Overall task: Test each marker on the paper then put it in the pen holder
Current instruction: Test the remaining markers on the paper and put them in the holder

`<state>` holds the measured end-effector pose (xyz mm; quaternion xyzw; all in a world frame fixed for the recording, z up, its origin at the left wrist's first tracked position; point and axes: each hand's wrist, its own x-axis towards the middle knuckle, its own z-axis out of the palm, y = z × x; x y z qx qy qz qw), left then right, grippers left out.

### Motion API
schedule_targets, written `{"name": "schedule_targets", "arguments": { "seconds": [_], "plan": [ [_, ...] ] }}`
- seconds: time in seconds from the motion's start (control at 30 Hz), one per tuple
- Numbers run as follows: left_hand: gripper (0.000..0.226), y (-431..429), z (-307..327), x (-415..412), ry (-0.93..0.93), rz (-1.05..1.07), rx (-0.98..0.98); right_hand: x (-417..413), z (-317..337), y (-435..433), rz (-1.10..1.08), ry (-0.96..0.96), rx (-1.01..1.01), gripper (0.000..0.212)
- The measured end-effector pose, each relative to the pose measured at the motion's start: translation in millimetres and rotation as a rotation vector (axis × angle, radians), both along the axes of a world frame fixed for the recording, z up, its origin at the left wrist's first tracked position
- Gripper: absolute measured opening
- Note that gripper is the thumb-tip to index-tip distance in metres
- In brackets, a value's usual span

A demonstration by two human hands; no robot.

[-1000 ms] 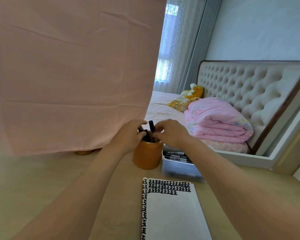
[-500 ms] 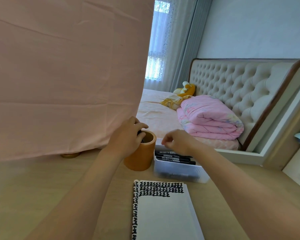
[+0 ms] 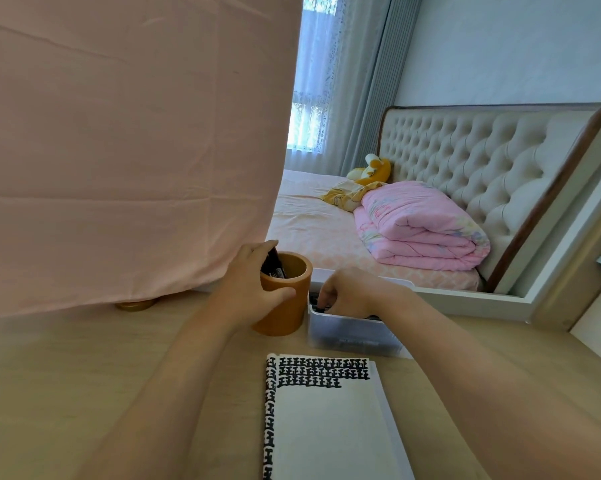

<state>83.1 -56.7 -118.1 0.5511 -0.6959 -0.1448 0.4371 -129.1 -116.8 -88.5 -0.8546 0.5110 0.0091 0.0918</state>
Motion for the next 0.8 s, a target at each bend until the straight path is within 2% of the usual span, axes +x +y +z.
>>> {"name": "schedule_targets", "arguments": {
  "seconds": [0.17, 0.27, 0.37, 0.5, 0.57, 0.7, 0.8],
  "plan": [
    [0.091, -1, -5, 0, 0.003, 0.012, -0.012, 4, -6, -5, -0.035, 0.014, 0.026, 0.016],
    [0.091, -2, -6, 0, -0.014, 0.021, -0.01, 3, -5, -7, -0.066, -0.027, 0.049, 0.009],
    [0.09, -1, -6, -1, -0.028, 0.033, -0.014, -3, -4, -5, -0.055, -0.091, 0.021, 0.011],
    [0.09, 1, -1, -1, -0.16, 0.105, -0.038, -15, 2, 6, -0.042, -0.246, -0.1, 0.025],
    [0.088, 5, 5, -2, -0.238, 0.15, -0.087, -23, 7, 16, -0.032, -0.335, -0.162, 0.022],
    [0.063, 17, 20, -13, -0.204, 0.171, -0.262, -37, 20, 41, -0.01, -0.529, -0.305, 0.017],
    [0.047, 31, 28, -29, -0.185, 0.111, -0.342, -45, 29, 68, -0.035, -0.745, -0.29, 0.019]
  ]
}}
